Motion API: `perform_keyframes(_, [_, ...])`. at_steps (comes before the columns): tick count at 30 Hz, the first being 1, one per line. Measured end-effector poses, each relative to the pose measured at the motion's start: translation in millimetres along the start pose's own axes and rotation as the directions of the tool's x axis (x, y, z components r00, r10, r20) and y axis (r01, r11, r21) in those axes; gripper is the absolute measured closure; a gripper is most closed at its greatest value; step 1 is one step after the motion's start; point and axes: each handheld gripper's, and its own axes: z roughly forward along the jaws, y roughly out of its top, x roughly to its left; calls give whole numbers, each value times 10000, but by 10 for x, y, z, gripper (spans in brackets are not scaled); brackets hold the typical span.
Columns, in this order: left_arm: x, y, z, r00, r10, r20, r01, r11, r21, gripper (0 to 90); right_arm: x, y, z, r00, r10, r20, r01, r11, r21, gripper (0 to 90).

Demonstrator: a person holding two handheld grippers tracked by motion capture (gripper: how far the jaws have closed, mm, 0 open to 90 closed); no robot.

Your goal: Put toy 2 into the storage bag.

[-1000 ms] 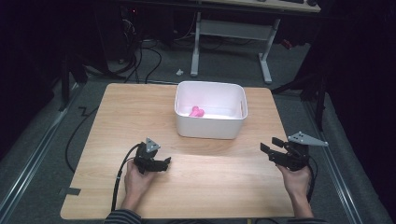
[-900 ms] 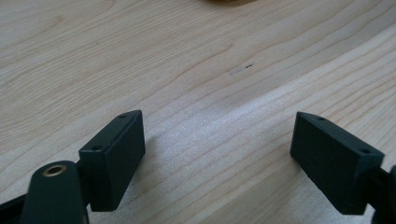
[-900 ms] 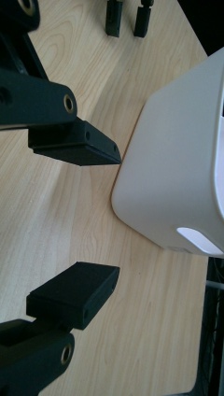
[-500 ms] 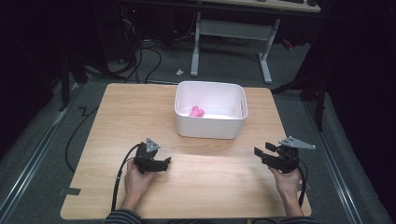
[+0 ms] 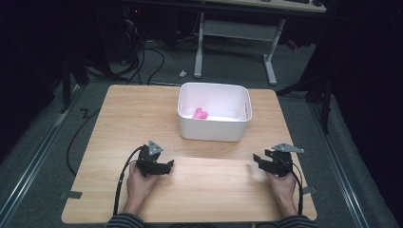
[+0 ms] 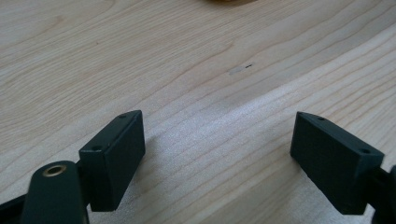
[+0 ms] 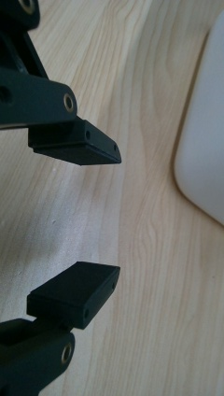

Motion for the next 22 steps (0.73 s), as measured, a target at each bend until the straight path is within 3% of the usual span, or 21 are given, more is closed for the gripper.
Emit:
perform_keyframes(14, [-1,0,-1,10000,15,15,-15,10000,-4,184,-4,-81,173,9958,-635,662,605,9970,474,364])
perform_keyframes(22, [-1,0,-1,10000,12,18,-12,10000,-4,184,-12,-88,168,9962,-483,728,440,9973,593,276])
